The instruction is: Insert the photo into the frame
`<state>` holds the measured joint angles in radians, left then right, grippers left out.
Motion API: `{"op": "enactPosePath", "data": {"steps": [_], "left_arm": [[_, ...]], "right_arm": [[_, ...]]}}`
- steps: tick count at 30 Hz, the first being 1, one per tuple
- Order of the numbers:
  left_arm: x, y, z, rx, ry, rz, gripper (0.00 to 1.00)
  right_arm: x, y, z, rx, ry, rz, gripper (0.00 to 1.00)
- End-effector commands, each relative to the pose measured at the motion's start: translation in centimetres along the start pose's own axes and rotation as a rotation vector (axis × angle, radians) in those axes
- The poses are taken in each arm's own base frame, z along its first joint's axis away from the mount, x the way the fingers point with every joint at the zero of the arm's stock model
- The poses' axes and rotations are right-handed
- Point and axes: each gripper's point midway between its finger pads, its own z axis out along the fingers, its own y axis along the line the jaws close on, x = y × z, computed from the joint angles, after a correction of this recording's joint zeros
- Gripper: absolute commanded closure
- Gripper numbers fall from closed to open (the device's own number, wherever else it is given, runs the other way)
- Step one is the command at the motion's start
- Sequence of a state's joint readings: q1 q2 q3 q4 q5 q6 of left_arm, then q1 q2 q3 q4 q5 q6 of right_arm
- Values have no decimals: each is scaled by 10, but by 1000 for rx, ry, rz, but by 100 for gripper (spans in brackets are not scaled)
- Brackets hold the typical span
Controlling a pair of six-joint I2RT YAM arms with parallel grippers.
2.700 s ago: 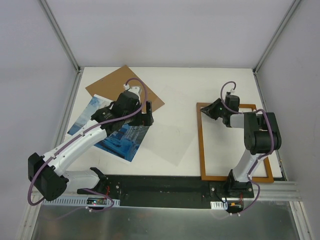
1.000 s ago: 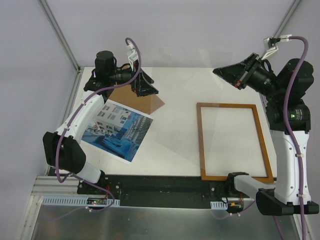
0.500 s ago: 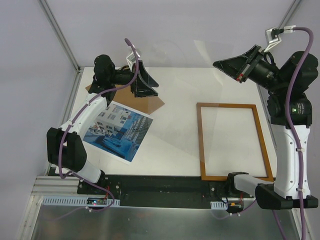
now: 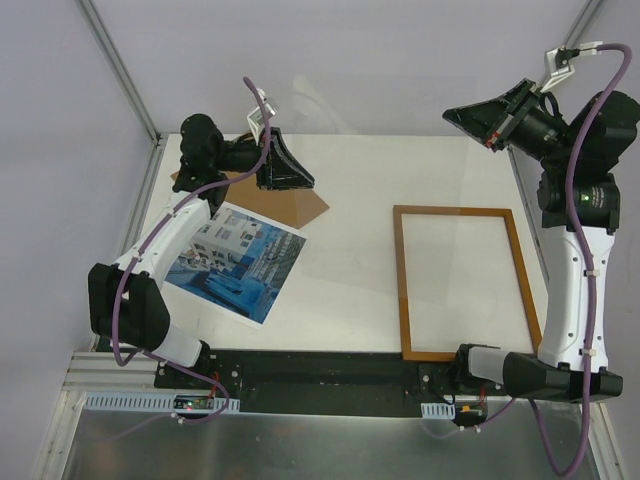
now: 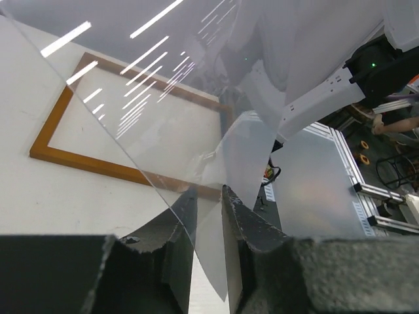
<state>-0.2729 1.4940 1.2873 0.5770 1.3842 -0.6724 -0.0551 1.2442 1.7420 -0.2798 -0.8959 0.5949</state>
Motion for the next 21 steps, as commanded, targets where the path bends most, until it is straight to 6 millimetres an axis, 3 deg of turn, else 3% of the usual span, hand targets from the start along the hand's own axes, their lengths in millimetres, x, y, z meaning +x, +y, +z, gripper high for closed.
{"op": "enactPosePath", "data": {"steps": [1,8,12,14,16,18,21], "left_arm": [[-7,-26,-1,38,5,84,83],[-9,-26,1,17,-17,48,100],[-11,-21,2,-5,-30,7,100],[-13,-17,2,-30,-39,-13,100],[-16,-10,2,-85,-61,-18,100],[-17,-1,0,-154,-74,-41,100],[-14,13,-2,-234,-85,-106,100]], "right_arm": [[-4,0,2,-51,-8,-45,99],[0,-27,9,-17,0,-31,99],[0,-50,10,41,-5,-21,99],[1,-69,10,97,-5,-9,84],[3,-87,8,170,-7,-15,55],[6,-105,5,247,-8,-27,33],[10,-131,-1,359,-5,-40,18]]}}
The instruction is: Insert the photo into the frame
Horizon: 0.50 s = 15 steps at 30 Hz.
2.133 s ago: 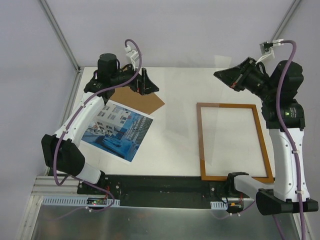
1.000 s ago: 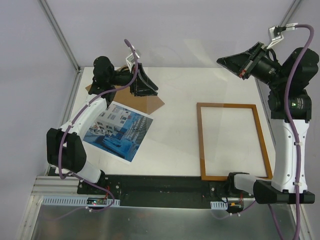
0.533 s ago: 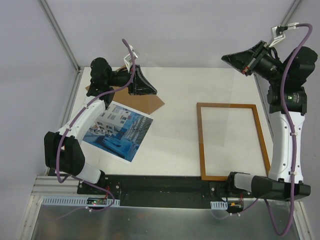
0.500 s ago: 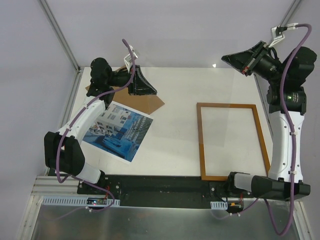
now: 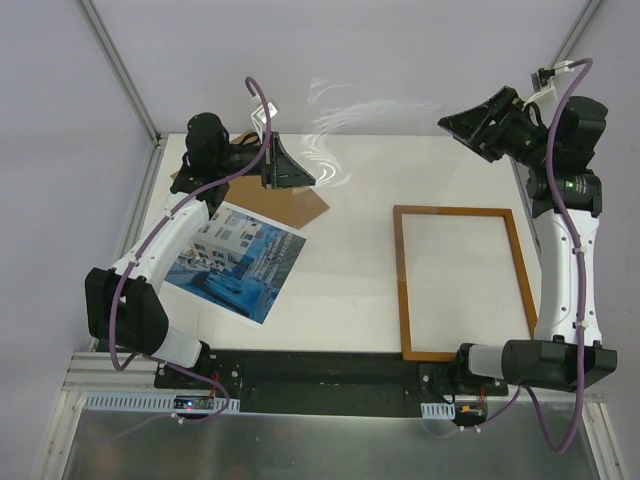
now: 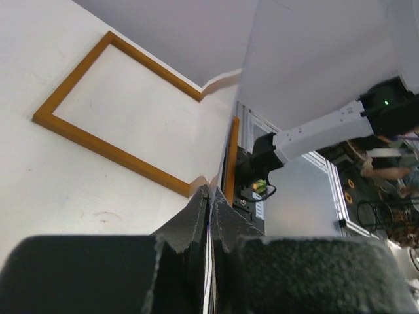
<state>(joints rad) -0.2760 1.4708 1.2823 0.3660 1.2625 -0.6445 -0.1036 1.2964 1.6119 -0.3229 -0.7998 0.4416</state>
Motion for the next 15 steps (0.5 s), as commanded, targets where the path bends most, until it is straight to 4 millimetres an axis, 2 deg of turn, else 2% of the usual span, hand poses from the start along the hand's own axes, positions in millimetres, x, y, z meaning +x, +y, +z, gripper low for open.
{"op": "enactPosePath", "data": {"steps": [1,4,7,11,15], "left_arm": [[-18,-2,-3,-126,-61,36,100],[-16,6,-5,-176,-76,12,100],[-18,14,-11,-246,-94,-2,100],[-24,26,-17,-353,-130,-18,100],[-23,36,-25,-444,-147,-39,100]], "right_arm": [[3,-43,-4,183,-10,-50,15],[9,-74,-8,314,-9,-44,9],[18,-112,-21,501,-7,-37,6],[46,-152,-38,673,27,-1,6],[76,-185,-46,771,76,12,7]]}}
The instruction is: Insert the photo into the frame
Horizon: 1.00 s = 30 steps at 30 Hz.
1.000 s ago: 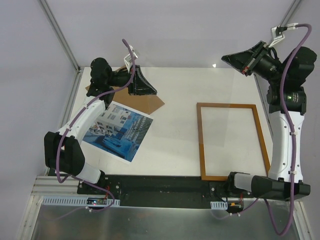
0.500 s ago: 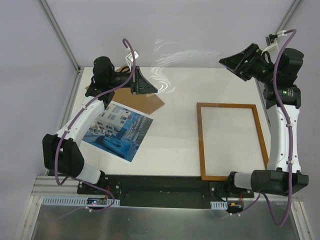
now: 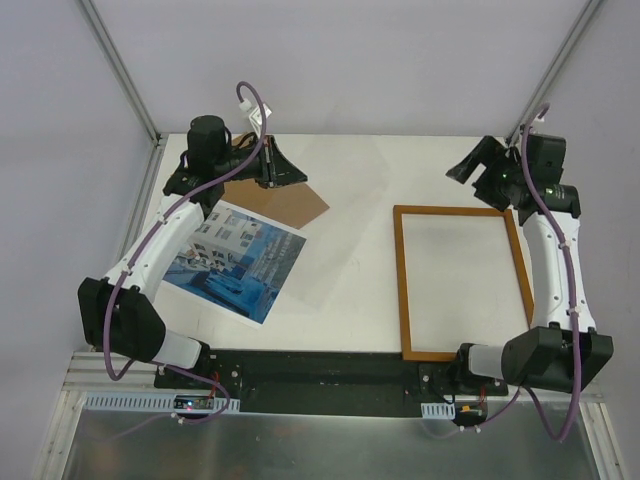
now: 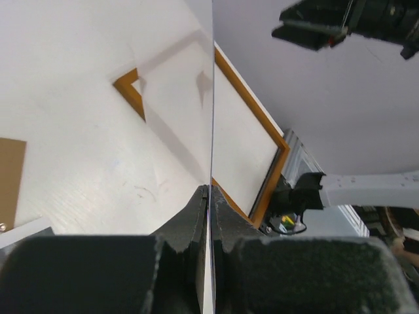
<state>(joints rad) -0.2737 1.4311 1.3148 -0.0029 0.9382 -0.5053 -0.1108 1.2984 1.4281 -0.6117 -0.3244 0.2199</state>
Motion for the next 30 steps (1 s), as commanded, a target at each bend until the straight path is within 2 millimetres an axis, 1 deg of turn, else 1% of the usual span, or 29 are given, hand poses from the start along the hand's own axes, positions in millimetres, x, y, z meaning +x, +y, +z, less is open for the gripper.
{"op": "enactPosePath", "data": {"steps": [1,3,5,6,9,11,12,13,16,19,23,26,30], "left_arm": [[-26,-5,-16,-124,-98,76,100],[-30,4,-19,-192,-118,64,100],[-35,9,-22,-243,-137,59,100],[-38,12,-24,-272,-153,56,100],[-46,16,-27,-322,-181,45,100],[-52,22,-31,-369,-208,36,100],[-55,21,-33,-381,-220,39,100],[-58,23,-35,-400,-233,37,100],[-67,22,-41,-437,-261,46,100],[-74,27,-44,-482,-275,41,100],[-83,32,-51,-537,-302,36,100],[-90,34,-56,-562,-317,32,100],[-94,40,-60,-594,-327,4,100]], "right_arm": [[26,-40,1,174,19,-36,7],[43,-44,8,202,54,-62,7],[64,-45,14,241,84,-114,7],[76,-42,18,245,100,-147,7],[112,-46,34,296,159,-225,10],[137,-55,44,358,213,-287,11],[149,-58,47,383,241,-312,11],[156,-62,49,405,253,-329,12],[183,-64,58,430,300,-392,14],[206,-65,65,446,351,-442,18],[231,-65,75,444,408,-480,26],[245,-65,81,441,450,-502,31],[260,-69,86,430,498,-513,34]]}}
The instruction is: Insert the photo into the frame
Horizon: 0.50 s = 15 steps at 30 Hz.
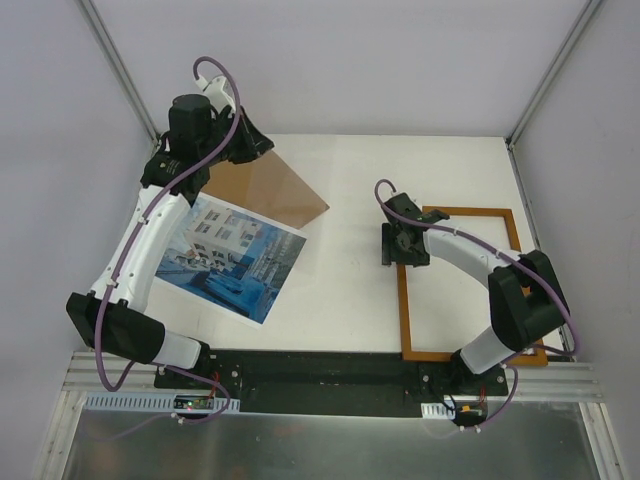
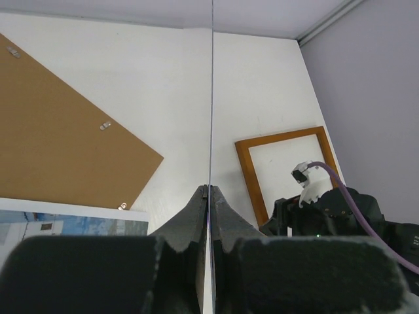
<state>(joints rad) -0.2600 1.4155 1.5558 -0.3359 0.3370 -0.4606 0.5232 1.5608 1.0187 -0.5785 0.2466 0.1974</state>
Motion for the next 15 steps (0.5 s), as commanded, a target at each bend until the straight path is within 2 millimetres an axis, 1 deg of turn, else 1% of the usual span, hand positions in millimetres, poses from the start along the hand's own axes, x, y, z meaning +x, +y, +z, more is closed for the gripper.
{"op": "enactPosePath", "data": {"steps": [1,3,6,10,14,15], "left_arm": [[-28,3,-9,-50,-78,-9,100],[-30,7,-10,-67,-85,-11,100],[-33,15,-14,-108,-96,-6,100],[-31,28,-18,-149,-93,-14,100],[-32,33,-25,-165,-99,-11,100],[-31,35,-26,-170,-97,-12,100]], "right_arm": [[6,4,10,-9,18,-10,35],[9,7,15,-21,30,-17,37],[17,9,21,-29,56,-29,39],[25,12,27,-29,74,-35,39],[27,14,30,-36,84,-38,46],[27,14,31,-33,84,-37,50]]}}
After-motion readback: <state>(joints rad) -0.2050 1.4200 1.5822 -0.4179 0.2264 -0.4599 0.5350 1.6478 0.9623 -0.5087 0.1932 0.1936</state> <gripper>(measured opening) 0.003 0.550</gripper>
